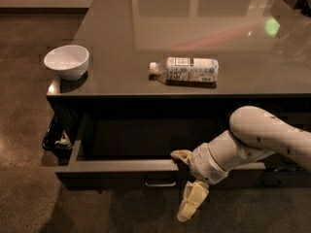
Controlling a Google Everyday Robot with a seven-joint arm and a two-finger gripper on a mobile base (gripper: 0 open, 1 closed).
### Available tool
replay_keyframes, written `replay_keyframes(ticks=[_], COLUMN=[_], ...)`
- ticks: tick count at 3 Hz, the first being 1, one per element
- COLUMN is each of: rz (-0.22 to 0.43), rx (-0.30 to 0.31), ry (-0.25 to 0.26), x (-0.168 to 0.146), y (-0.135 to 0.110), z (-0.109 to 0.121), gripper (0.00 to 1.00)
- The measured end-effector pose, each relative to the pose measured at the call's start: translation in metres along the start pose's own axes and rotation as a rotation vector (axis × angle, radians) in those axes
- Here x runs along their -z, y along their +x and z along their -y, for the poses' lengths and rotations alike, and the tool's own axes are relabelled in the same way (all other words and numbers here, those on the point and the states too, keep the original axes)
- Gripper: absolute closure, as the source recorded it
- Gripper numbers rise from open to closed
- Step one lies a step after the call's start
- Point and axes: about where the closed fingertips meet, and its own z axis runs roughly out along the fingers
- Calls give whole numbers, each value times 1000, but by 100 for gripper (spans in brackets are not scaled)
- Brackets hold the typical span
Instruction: Open top drawer
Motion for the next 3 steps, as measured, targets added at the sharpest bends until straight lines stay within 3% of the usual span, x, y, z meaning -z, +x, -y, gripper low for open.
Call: replay_keyframes(ticks=[1,2,3], rz=[15,48,66], rx=[-52,-170,-231], ry=[-10,-20,-17], x=[1,9,14], y=[0,-3,-5], z=[-30,-98,-134], gripper=[0,0,0])
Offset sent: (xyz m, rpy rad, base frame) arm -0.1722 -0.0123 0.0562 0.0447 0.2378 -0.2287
